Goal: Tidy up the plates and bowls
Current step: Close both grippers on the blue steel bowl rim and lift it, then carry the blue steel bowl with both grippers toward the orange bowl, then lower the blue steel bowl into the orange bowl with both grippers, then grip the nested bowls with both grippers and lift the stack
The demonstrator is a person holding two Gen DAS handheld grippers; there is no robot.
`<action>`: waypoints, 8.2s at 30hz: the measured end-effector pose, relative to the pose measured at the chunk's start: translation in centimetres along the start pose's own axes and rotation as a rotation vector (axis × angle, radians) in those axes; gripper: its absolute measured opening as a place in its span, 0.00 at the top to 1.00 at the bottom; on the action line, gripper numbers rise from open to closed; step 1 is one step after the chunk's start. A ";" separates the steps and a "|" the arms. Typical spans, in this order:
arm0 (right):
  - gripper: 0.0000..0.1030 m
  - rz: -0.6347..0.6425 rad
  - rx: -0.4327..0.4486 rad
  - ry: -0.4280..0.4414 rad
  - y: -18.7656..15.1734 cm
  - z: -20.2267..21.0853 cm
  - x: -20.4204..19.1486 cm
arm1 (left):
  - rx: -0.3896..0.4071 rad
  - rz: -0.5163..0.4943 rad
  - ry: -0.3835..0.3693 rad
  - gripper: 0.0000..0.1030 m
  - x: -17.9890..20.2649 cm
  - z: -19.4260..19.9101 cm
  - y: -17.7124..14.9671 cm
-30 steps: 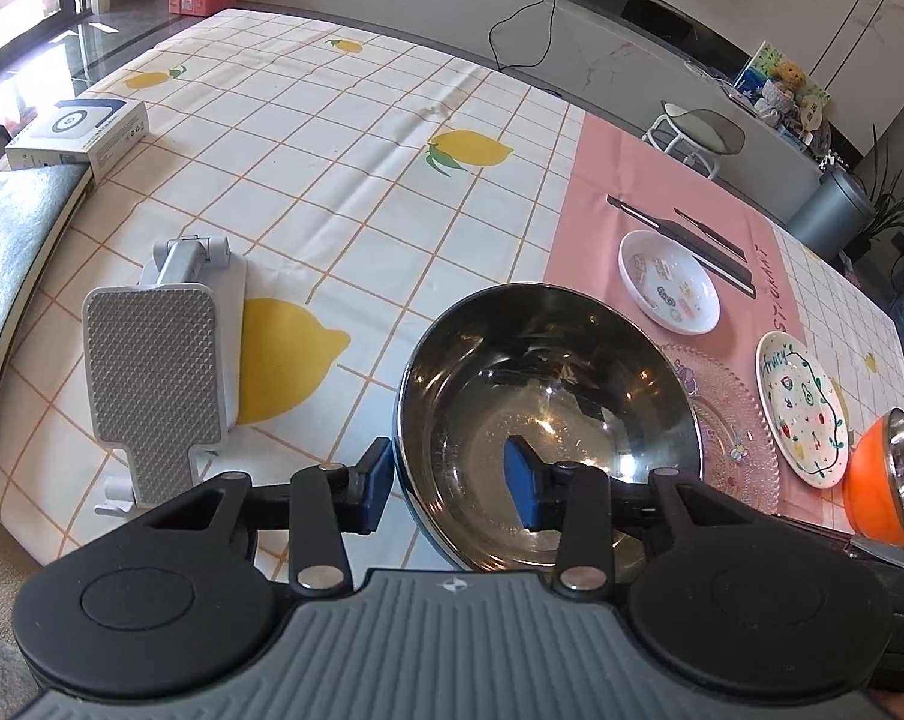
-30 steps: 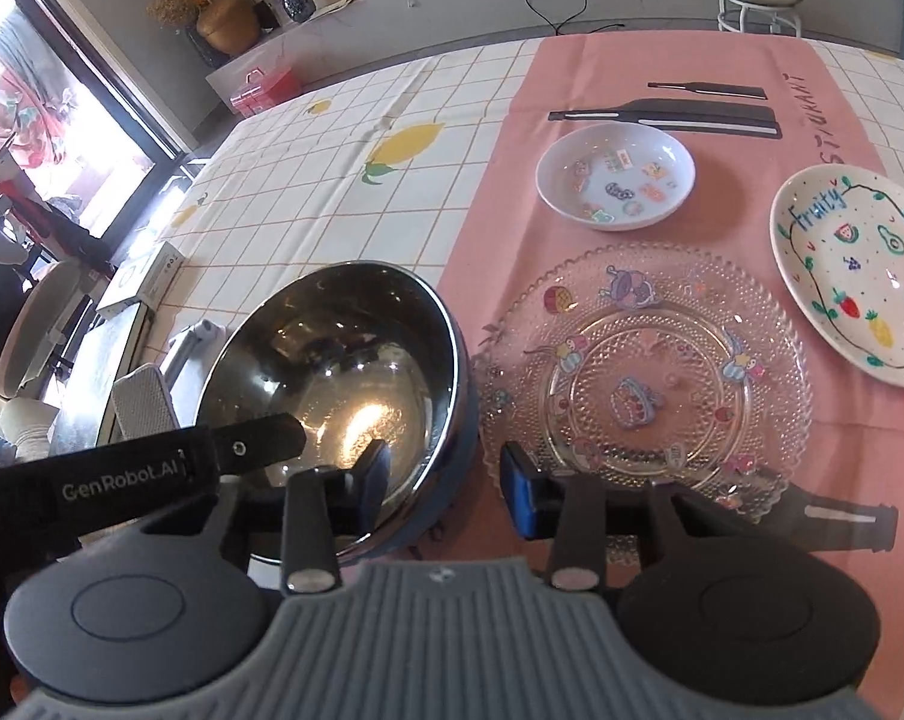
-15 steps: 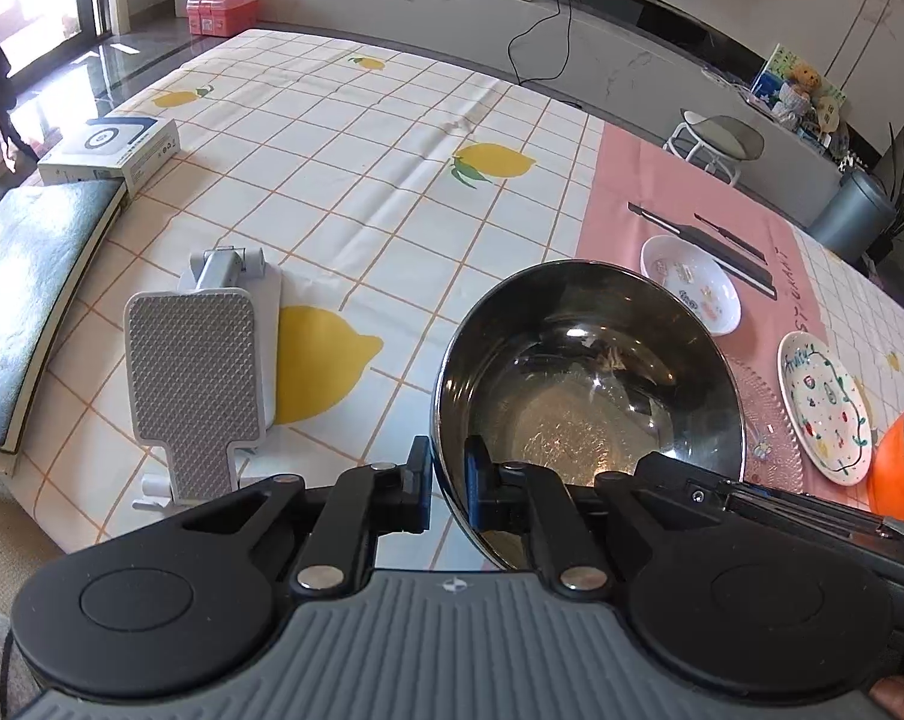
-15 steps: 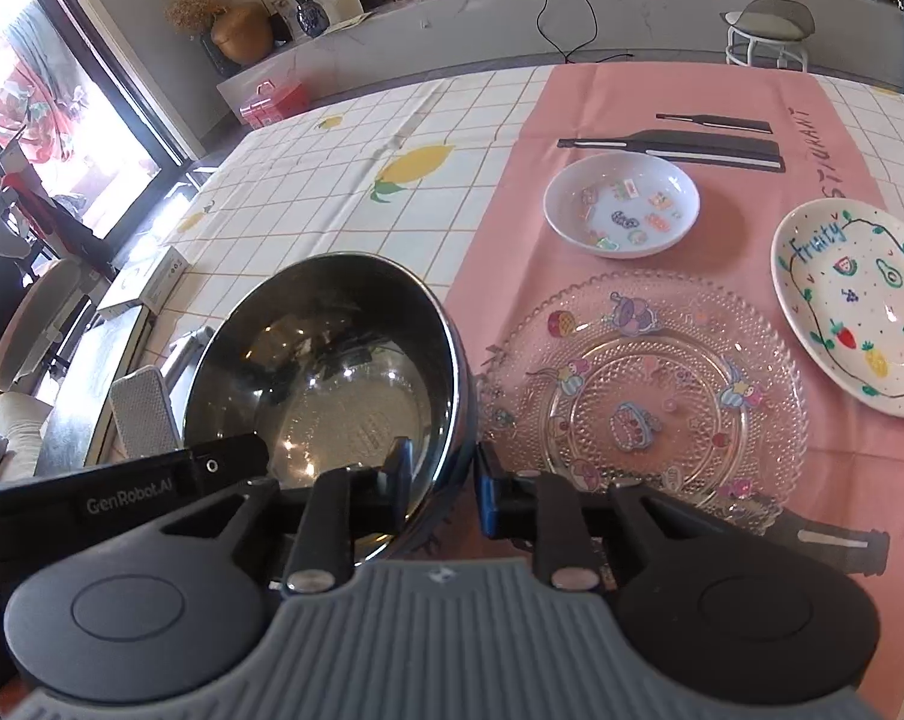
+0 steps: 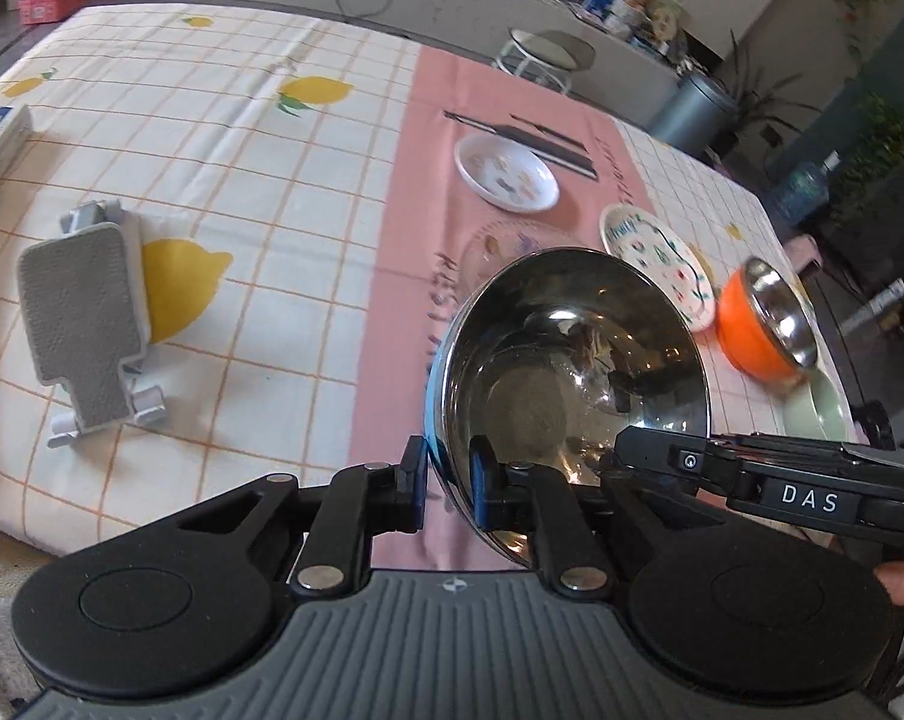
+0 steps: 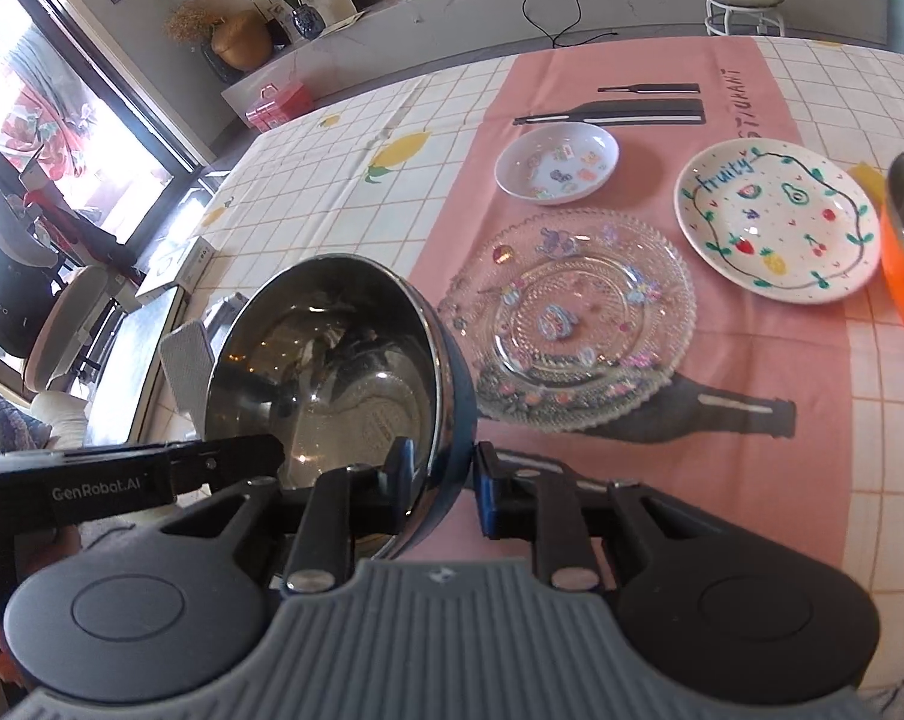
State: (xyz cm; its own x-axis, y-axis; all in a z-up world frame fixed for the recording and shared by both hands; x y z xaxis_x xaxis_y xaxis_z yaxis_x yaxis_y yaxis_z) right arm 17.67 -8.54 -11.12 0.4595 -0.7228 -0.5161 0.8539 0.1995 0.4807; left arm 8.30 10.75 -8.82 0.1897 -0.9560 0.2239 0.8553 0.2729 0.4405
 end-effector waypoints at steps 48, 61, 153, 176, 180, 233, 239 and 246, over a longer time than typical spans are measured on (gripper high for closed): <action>0.86 -0.213 0.015 0.040 2.7 -2.8 7.6 | -0.007 0.128 0.092 0.83 2.8 -6.3 1.4; 0.89 -0.126 -0.015 -0.040 0.4 -1.6 6.0 | 0.029 0.027 0.132 0.86 3.7 -4.8 0.2; 0.29 -0.344 0.539 -0.279 3.5 15.7 21.8 | 0.167 -0.290 0.056 0.15 25.0 -5.4 9.6; 0.69 -0.277 0.355 -0.389 6.1 11.5 25.1 | 0.009 -0.287 0.045 0.31 26.6 -13.0 9.1; 0.76 -0.254 0.344 -0.393 6.0 11.2 24.8 | -0.012 -0.259 0.055 0.40 26.4 -14.0 8.9; 0.88 -0.149 0.543 -0.100 4.9 16.7 14.6 | 0.172 -0.184 0.049 0.86 21.8 -0.5 8.3; 0.88 -0.094 0.496 -0.018 4.7 15.4 10.6 | 0.244 -0.222 0.158 0.88 19.4 2.2 6.8; 0.87 -0.023 0.411 0.066 3.9 13.5 7.2 | 0.177 -0.176 0.161 0.88 16.0 3.3 5.5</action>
State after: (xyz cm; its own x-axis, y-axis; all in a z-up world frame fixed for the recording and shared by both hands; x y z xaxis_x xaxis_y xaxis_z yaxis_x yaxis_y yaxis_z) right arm 21.02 -21.92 -3.39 0.4677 -0.6776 -0.5675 0.7013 -0.1063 0.7049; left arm 14.40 -2.68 0.08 0.1319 -0.9913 -0.0045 0.7870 0.1019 0.6084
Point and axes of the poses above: each gripper's, at about its wrist camera, not at the fingertips, and z roughly against the way its jaws point, x to its right, y to its top, the point moved 4 cm from there along -z, roughly the way its jaws point, and after that the axes turned 8 degrees about y, right-handed, at the moved point
